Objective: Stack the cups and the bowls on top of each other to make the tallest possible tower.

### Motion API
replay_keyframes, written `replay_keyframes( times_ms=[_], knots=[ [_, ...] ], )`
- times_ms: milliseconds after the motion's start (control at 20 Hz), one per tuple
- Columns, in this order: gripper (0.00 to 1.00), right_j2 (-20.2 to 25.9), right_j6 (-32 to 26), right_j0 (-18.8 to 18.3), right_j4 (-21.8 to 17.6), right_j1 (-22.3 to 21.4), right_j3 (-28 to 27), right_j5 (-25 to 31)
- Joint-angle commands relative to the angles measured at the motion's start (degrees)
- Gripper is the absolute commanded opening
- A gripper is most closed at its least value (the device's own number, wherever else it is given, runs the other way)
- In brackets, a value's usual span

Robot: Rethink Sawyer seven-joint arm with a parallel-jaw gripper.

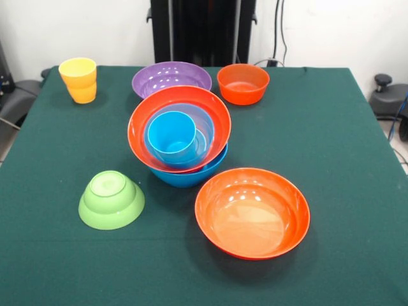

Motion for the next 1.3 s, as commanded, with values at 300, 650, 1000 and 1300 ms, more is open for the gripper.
replay_keyframes(
  times_ms=[300, 650, 1000, 1300],
  knots=[
    [0.00, -12.0, -24.3, -4.3, 8.4, 34.0, -4.5, -20.9],
    [0.00, -16.0, -27.6, -3.4, 13.7, 48.9, -9.4, -31.8],
    [0.00, -18.7, -25.2, -1.4, 15.4, 57.8, -14.6, -39.0],
    [0.00, -20.6, -20.3, 1.3, 15.4, 62.6, -17.7, -43.7]
  ],
)
